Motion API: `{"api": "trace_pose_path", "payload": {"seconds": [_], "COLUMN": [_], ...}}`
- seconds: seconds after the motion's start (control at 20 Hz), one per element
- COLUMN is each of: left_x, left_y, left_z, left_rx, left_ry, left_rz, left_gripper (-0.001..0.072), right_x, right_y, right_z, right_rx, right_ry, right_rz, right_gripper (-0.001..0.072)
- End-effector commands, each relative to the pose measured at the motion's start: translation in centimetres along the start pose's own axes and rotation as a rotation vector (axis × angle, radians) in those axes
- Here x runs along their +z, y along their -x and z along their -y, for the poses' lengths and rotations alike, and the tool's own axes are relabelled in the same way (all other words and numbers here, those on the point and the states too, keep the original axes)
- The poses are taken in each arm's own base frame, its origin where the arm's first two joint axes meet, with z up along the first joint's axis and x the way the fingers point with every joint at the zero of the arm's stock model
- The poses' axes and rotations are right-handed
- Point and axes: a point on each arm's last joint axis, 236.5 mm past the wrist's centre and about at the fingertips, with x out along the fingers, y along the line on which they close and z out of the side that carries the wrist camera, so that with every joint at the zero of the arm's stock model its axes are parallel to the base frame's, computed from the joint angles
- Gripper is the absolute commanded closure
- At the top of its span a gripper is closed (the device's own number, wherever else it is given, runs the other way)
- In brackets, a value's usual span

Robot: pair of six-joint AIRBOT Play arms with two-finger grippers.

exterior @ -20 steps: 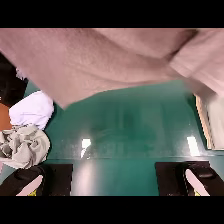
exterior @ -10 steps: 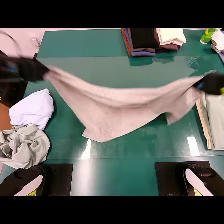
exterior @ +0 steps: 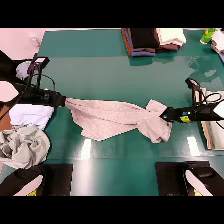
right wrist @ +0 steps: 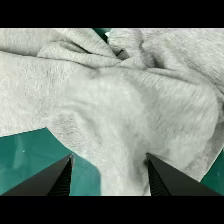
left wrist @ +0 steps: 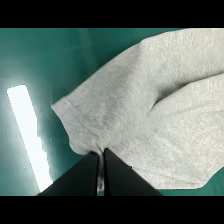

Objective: Fold the shirts.

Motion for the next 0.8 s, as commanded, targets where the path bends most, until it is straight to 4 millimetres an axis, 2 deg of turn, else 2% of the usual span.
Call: {"api": "trace_pose_path", "payload": {"seconds": [0.0,0.1,0.3,0.35,0.4,0.5,0.55,0.6,0.65,0.7,0.75], "left_x": [-0.5,-0.5,-0.5,-0.5,-0.5,-0.5,-0.5,-0.4,-0.3,0.4,1.8], "left_y": [-0.5,-0.5,-0.5,-0.5,-0.5,-0.5,-0.5,-0.5,-0.4,0.3,1.7], "left_z": [-0.2,-0.2,-0.2,-0.2,-0.2,-0.2,-0.2,-0.2,-0.2,-0.3,-0.3], "left_rx": [0.002,0.002,0.002,0.002,0.002,0.002,0.002,0.003,0.006,0.015,0.028], "left_ry": [0.004,0.004,0.003,0.003,0.003,0.003,0.003,0.003,0.0,-0.008,-0.018], "left_rz": [-0.01,-0.01,-0.013,-0.01,-0.01,-0.011,-0.01,-0.009,-0.004,0.013,0.062], "left_gripper": [0.0679,0.0679,0.0679,0.0679,0.0679,0.0679,0.0679,0.0679,0.0679,0.0679,0.068], "right_x": [0.3,-0.6,-3.5,-3.7,-3.7,-3.1,-2.7,-2.0,-1.1,0.3,1.9], "right_y": [0.5,0.6,-0.7,-1.0,-1.6,-2.8,-3.5,-3.9,-3.9,-3.1,-1.6], "right_z": [0.8,1.1,1.9,2.0,2.1,1.7,1.4,1.1,0.9,0.3,-0.4], "right_rx": [-0.023,-0.029,-0.044,-0.047,-0.047,-0.042,-0.042,-0.044,-0.051,-0.06,-0.065], "right_ry": [-0.014,-0.022,-0.055,-0.062,-0.067,-0.053,-0.035,-0.01,0.018,0.058,0.099], "right_rz": [0.007,-0.039,-0.221,-0.241,-0.254,-0.25,-0.238,-0.211,-0.173,-0.123,-0.061], "right_gripper": [0.0189,0.019,0.0201,0.0206,0.0263,0.0287,0.0443,0.0666,0.0695,0.0695,0.0696]}}
